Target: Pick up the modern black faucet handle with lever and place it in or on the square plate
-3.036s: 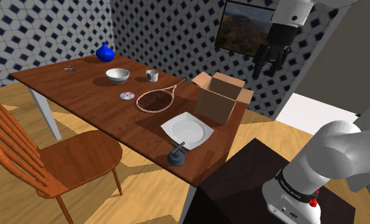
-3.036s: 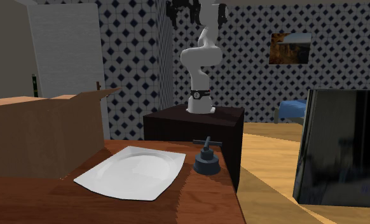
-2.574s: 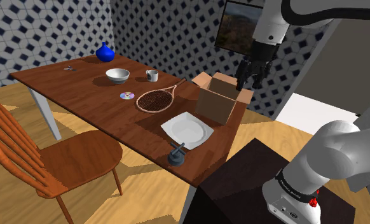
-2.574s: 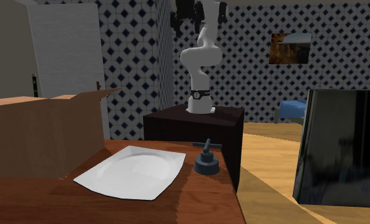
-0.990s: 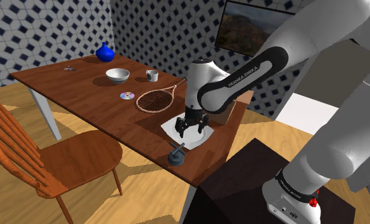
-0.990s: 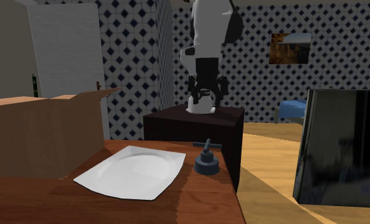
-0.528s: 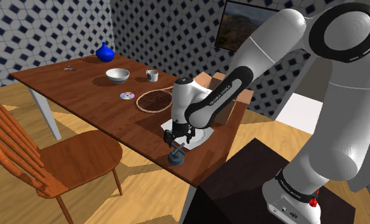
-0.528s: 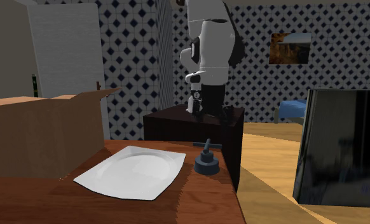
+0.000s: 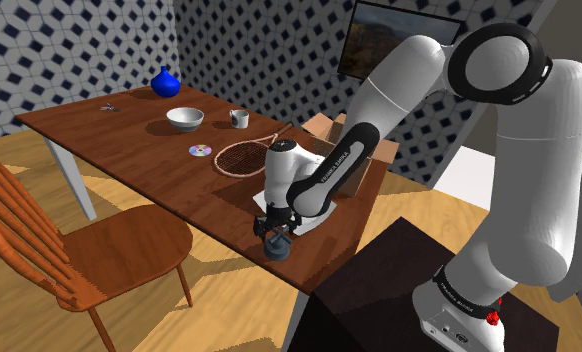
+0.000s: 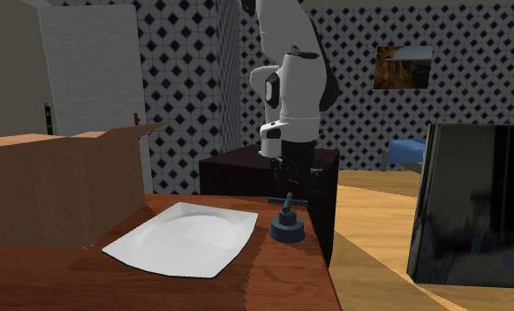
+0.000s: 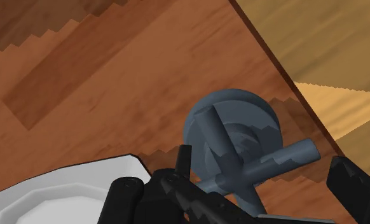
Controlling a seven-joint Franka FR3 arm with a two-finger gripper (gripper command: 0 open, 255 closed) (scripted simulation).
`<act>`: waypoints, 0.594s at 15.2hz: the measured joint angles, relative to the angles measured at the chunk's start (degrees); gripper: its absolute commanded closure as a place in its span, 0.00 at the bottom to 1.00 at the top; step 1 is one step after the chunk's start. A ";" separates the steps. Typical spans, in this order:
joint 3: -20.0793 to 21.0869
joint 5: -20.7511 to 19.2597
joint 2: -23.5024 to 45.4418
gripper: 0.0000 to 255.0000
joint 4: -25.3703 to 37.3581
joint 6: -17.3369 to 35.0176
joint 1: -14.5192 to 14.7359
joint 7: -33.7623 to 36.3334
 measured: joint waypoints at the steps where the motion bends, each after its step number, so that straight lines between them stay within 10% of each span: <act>1: -0.30 -0.33 0.63 0.00 0.13 0.49 0.22 0.23; 7: -0.66 -0.71 1.37 0.00 0.34 1.02 0.43 0.44; 8: -0.66 -0.71 1.37 1.00 0.34 1.02 0.43 0.44; 9: -0.62 -0.70 1.32 1.00 0.41 1.12 0.45 0.44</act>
